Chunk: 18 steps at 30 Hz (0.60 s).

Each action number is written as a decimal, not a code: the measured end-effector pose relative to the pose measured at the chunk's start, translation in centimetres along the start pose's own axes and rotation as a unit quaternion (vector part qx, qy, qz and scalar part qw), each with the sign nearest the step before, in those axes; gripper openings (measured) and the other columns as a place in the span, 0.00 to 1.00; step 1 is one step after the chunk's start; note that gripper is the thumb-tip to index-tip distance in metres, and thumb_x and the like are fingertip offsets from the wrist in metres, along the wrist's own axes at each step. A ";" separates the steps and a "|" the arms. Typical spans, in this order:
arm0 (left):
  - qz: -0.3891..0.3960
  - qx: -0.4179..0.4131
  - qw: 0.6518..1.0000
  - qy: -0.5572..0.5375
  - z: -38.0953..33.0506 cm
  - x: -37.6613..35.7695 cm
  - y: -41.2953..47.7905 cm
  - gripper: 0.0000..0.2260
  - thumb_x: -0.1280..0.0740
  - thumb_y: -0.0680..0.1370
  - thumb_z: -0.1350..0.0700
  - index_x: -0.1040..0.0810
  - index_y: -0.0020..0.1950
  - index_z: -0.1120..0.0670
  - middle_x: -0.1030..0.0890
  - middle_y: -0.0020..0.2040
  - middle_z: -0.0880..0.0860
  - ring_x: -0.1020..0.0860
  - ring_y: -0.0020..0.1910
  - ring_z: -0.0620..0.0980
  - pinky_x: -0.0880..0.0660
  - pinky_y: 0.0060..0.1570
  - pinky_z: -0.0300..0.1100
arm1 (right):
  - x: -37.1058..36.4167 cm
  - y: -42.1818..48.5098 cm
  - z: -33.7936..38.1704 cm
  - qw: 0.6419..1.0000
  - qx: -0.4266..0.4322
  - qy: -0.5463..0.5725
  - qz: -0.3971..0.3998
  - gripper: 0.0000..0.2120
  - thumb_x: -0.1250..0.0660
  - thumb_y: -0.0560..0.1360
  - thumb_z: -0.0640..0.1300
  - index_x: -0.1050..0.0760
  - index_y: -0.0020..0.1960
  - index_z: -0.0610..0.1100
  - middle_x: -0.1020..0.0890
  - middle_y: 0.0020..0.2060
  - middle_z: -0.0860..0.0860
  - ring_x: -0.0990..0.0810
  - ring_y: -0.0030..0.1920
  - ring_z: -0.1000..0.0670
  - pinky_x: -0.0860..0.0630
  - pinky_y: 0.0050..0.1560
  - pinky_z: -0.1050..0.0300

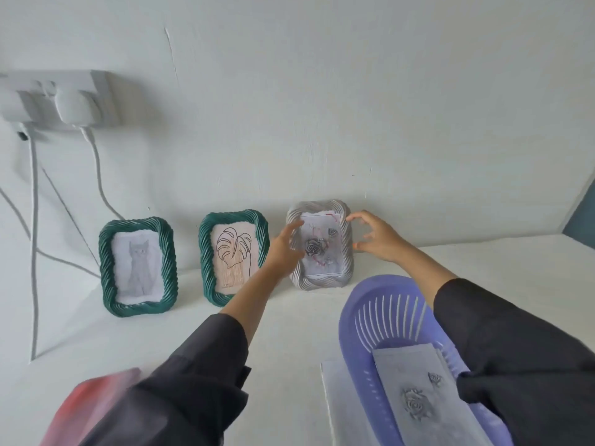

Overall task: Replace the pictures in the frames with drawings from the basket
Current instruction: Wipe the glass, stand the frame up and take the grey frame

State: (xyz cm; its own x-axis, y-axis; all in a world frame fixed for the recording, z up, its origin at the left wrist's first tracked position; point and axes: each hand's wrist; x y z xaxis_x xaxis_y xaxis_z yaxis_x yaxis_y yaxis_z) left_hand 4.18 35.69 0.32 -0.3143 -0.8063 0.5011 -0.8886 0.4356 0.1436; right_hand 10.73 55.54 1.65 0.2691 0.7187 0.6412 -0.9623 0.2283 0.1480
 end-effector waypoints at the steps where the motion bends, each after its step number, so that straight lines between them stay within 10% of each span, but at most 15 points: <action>1: -0.010 0.006 1.000 0.006 0.1 -0.2 0.3 0.27 0.37 0.74 0.70 0.34 0.71 0.52 0.31 0.68 0.60 0.25 0.58 0.58 0.27 0.48 0.43 | -0.1 0.4 -0.4 1.000 0.004 0.009 -0.001 0.24 0.31 0.68 0.32 0.31 0.58 0.52 0.31 0.64 0.46 0.32 0.67 0.44 0.29 0.62 0.48; 7: -0.022 0.058 0.998 -0.031 1.2 -0.9 1.9 0.26 0.41 0.74 0.73 0.28 0.67 0.51 0.30 0.67 0.59 0.28 0.35 0.46 0.29 0.30 0.37 | -0.7 2.2 -1.7 0.998 0.008 0.054 0.018 0.21 0.31 0.69 0.29 0.32 0.53 0.49 0.28 0.57 0.45 0.28 0.60 0.46 0.26 0.57 0.47; 12: -0.055 0.070 0.994 -0.066 1.5 -1.1 2.0 0.22 0.41 0.73 0.74 0.22 0.59 0.54 0.26 0.52 0.57 0.27 0.40 0.49 0.30 0.33 0.36 | -1.2 2.6 -2.3 0.999 0.005 0.046 -0.021 0.19 0.32 0.69 0.28 0.30 0.43 0.52 0.26 0.44 0.46 0.26 0.41 0.48 0.27 0.38 0.59; 18: -0.066 0.034 0.995 -0.062 0.0 0.3 0.6 0.22 0.40 0.73 0.74 0.21 0.58 0.52 0.27 0.54 0.53 0.27 0.49 0.51 0.28 0.35 0.37 | -0.8 0.9 -0.9 0.995 0.013 0.078 -0.064 0.19 0.32 0.68 0.27 0.29 0.40 0.52 0.25 0.40 0.46 0.27 0.37 0.50 0.27 0.39 0.56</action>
State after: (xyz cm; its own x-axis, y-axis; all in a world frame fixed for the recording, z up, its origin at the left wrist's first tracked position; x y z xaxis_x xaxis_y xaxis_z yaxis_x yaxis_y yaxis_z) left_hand 3.52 35.73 0.59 -0.2289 -0.8994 0.3724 -0.9438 0.2987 0.1413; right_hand 9.67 55.81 0.57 0.3906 0.7786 0.4911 -0.9198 0.3090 0.2418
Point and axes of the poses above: each hand's wrist, its own y-axis towards the middle knuckle, its own x-axis out of the back of the hand, z = x × y
